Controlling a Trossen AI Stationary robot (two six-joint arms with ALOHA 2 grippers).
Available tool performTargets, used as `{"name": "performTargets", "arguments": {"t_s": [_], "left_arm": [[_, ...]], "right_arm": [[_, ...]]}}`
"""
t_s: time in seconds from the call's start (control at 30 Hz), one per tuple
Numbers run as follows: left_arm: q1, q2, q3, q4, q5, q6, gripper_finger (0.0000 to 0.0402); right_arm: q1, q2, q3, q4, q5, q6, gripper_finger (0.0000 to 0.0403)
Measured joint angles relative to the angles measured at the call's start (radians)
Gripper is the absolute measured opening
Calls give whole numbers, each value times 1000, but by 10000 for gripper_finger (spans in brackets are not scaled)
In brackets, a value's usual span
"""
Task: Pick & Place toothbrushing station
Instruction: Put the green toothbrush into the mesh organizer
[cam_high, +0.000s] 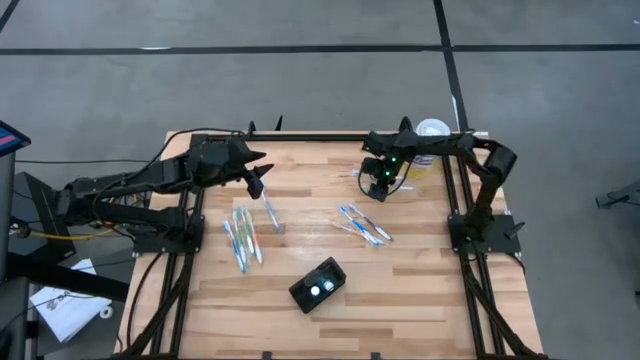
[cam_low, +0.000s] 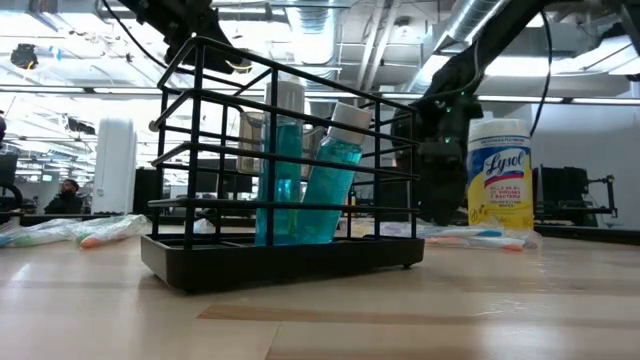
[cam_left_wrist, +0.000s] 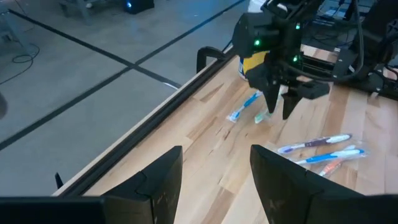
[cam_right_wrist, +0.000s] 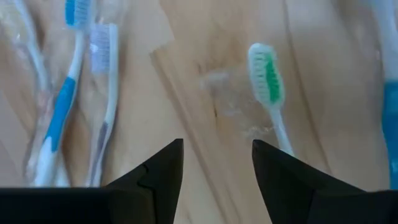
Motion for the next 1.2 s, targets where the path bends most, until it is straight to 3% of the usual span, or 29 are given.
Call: {"name": "performTargets", "arguments": {"t_s": [0.3, 0.47, 0.63, 0.83, 1.2], "left_arm": [[38, 0, 0, 1, 49, 7, 182], [39, 0, 0, 15, 49, 24, 182], [38, 0, 0, 37, 49, 23, 182], [38, 0, 0, 47, 50, 50, 182], [39, 0, 0, 44, 52, 63, 182]], "right_arm": [[0, 21, 18, -14, -3, 4, 182], [0, -65, 84, -66, -58, 54, 178], [-3, -151, 149, -79, -15, 59, 179], [-28, -82, 102, -159, 22, 22, 180], [-51, -1, 100, -50, 31, 15, 180]]}}
